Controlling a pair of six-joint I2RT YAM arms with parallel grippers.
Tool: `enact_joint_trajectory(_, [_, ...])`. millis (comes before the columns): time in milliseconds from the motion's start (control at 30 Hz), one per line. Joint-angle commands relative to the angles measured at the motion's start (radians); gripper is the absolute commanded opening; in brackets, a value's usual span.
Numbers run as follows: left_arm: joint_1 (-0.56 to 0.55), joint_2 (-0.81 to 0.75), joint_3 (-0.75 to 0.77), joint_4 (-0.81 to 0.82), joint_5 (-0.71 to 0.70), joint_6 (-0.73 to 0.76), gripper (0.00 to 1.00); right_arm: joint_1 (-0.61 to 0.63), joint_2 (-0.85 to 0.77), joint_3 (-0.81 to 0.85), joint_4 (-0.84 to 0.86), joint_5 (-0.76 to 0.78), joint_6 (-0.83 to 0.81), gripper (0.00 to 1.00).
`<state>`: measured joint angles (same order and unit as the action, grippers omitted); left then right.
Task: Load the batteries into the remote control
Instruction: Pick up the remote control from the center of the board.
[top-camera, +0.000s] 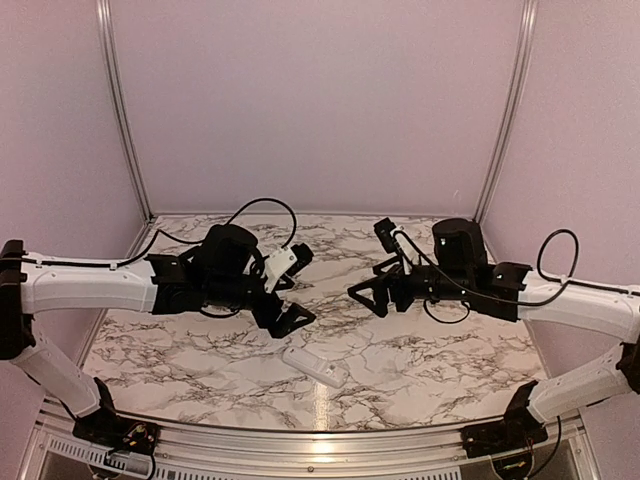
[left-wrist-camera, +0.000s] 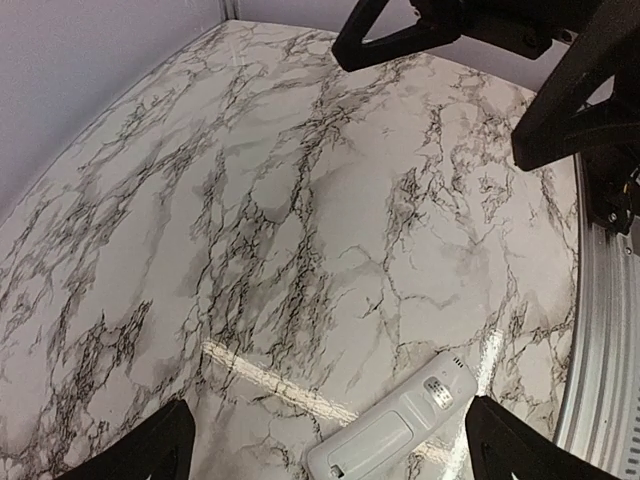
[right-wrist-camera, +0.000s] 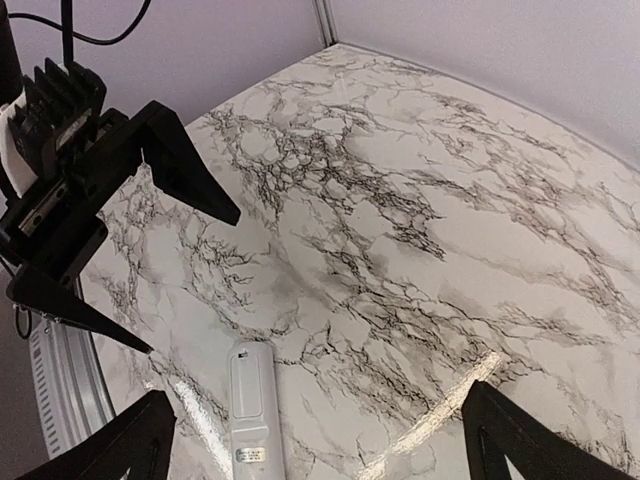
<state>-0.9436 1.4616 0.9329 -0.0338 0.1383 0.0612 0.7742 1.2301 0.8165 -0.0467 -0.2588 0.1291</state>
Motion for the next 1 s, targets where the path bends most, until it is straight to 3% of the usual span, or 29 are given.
enact_joint_trajectory(0, [-0.08, 0.156, 0.192, -0.327, 0.049, 0.272, 0.99, -0.008, -0.109, -0.046, 0.033, 0.066, 0.049, 0.99])
enact_joint_trajectory(100, [-0.104, 0.229, 0.275, -0.413, 0.075, 0.351, 0.99, -0.011, -0.198, -0.085, 0.066, 0.105, 0.065, 0.99])
enact_joint_trajectory(400, [-0.19, 0.516, 0.532, -0.644, -0.03, 0.482, 0.89, -0.011, -0.303, -0.099, -0.017, 0.185, 0.071, 0.99])
enact_joint_trajectory(967, [-0.2, 0.701, 0.689, -0.781, -0.077, 0.607, 0.78, -0.011, -0.339, -0.12, -0.012, 0.054, 0.029, 0.99])
